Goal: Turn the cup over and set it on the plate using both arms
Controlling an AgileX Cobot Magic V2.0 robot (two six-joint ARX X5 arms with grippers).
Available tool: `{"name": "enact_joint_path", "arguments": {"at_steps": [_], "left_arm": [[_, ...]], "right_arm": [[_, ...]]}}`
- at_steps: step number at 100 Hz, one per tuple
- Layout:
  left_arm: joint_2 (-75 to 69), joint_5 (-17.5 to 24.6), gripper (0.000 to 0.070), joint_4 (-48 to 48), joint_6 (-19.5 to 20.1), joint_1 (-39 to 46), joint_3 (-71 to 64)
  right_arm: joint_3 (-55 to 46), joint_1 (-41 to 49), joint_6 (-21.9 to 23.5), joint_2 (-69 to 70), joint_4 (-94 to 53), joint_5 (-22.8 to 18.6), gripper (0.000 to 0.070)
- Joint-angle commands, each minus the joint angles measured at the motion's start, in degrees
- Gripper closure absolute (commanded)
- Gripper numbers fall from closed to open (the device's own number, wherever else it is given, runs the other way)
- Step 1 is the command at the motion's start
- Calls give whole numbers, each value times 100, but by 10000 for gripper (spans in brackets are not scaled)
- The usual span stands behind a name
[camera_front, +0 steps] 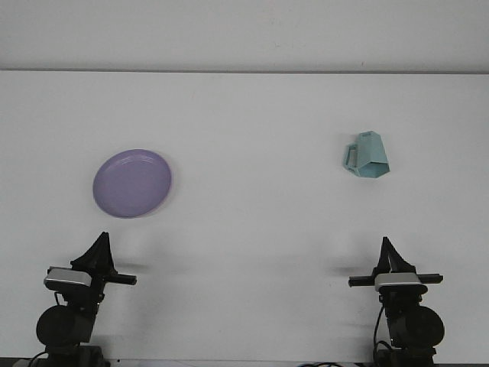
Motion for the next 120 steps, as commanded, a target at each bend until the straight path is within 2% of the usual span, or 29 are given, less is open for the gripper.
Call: {"name": "enact_joint_path", "arguments": {"at_steps": [1,70,81,101,120], "left_arm": [[-7,-13,688,59,-24,9,-107],[-7,-13,688,61,-22,9,-107],[-7,-15,688,76,-140,9,-105],[-7,-15,689,59,-219,9,-107],[-7,-15,689,98,-1029,9,-105]], "right_arm": [[-13,0,92,2,85,4,696],[-13,0,92,2,90,2,696],[-13,2,133,2,125,-15,696],[-13,2,629,2,125,-15,696],[33,0,1672,2,254,17,696]]}}
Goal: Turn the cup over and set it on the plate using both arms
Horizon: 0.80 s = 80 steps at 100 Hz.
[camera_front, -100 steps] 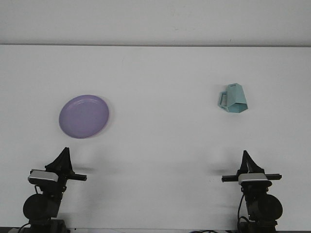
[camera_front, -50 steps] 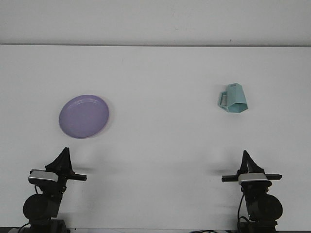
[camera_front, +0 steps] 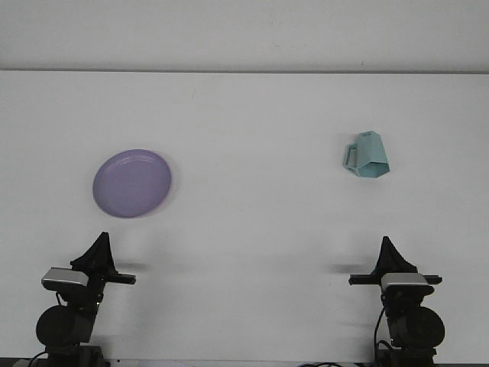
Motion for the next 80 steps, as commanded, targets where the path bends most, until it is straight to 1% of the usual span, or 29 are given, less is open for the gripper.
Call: {"name": "enact_joint_path", "arguments": {"at_steps": [1,5,11,15,22,32,43,53,58,61,63,66,75,77,80], "left_arm": [[-7,-15,689,92,-509,9,-105],[-7,-15,689,92,-678,9,-96],[-7,-17,689,92,-850,9,-85],[-7,-20,689,94,-920,9,-81],[-7,-20,689,90,-946,9,-72],[-7,-22,689,87,-946,9,-52],[-7,-20,689,87,-944,9,-42],[-7,-20,689,90,-944,9,-42],[-7,-20,689,90,-942,9,-42],[-7,-20,689,90,-942,9,-42],[-7,-20,689,90,-942,9,-42],[-7,-20,689,90,-942,9,-42],[-7,-20,689,90,-942,9,-42],[-7,-20,689,90,-942,9,-42],[-7,-20,689,90,-942,9,-42]], "right_arm": [[50,0,706,2,87,37,697],[151,0,905,4,-17,111,698],[393,0,1158,15,-330,365,698],[588,0,1235,72,-498,533,698],[955,0,1215,260,-636,715,699],[1497,0,852,813,-636,935,699],[2002,0,313,1711,-627,1029,699],[2205,-2,-177,2542,-275,1093,697],[2208,-4,-431,2935,70,1093,684],[2208,-4,-586,3176,278,1078,659],[2208,-4,-686,3342,404,1069,628],[2208,-4,-826,3598,629,1069,562],[2208,-13,-1261,4387,1311,1071,301],[2208,-22,-1349,4566,1458,1071,263],[2208,-48,-1471,4839,1703,1069,234]]}}
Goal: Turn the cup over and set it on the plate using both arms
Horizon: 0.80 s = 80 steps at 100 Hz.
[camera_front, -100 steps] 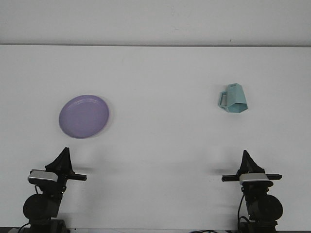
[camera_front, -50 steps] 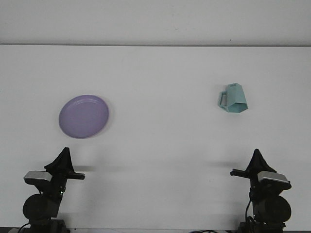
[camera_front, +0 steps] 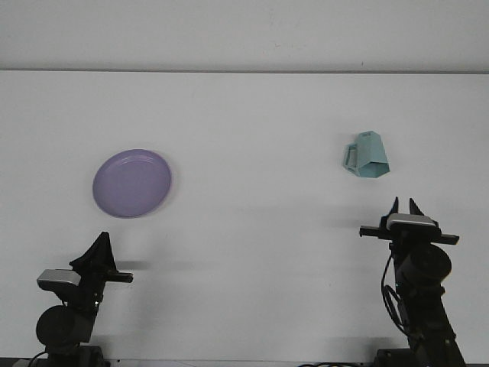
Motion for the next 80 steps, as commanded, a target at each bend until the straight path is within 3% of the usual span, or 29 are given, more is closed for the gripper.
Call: {"name": "enact_joint_path", "arguments": {"at_steps": [1,17,29,80], "left_arm": [[-7,-17,689,81,-7,9,-44],[-7,-17,689,81,-7,9,-44],[-7,-17,688,81,-7,9,-44],[-7,-17,689,57,-7,9,-44]], "right_arm": [[26,-44,-608,584,529,2,229],[26,-271,-1174,2046,1829,-74,226],[63,-531,-1460,3040,2787,-466,226],[1961,-1082,-1585,5947,3128,-1239,227]]}}
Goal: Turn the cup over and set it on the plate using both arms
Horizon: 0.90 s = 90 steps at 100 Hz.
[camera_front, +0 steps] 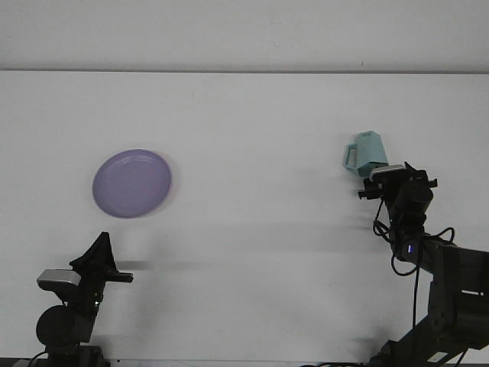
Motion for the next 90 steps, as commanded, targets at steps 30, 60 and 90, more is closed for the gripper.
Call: {"name": "enact_joint_path", "arguments": {"at_steps": [30,60,90], "left_arm": [[-7,-17,688,50,-4,9,-44],[-7,-17,689,39,11,9,-44],[-7,-17,688,39,11,9,-44]], "right_arm": [[992,-20,-208,1226,57,-302,228],[1163,-22,-227,1375,271,-433,276],[1274,-48,-260,1377,214,-774,699]]}}
